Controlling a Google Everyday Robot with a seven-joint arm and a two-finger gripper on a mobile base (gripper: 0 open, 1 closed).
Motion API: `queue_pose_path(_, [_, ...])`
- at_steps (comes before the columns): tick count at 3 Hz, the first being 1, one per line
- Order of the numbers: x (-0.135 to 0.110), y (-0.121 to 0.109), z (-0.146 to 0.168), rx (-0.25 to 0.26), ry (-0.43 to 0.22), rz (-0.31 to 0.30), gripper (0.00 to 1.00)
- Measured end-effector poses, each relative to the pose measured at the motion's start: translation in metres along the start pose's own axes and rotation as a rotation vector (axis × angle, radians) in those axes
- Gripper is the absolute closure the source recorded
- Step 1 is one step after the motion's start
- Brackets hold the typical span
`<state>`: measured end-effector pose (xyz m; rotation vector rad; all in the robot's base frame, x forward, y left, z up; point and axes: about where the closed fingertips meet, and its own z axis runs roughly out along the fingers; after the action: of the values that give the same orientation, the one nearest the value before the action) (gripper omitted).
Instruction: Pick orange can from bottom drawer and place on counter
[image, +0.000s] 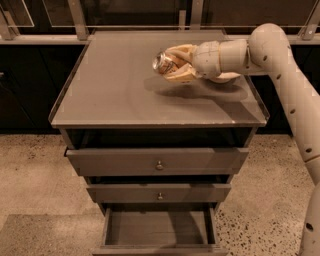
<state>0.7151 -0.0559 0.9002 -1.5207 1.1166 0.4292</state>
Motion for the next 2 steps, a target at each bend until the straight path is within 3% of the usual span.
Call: queue_pose_path(2, [0.0000, 0.0000, 0.0001, 0.000, 0.000, 0.000, 0.11])
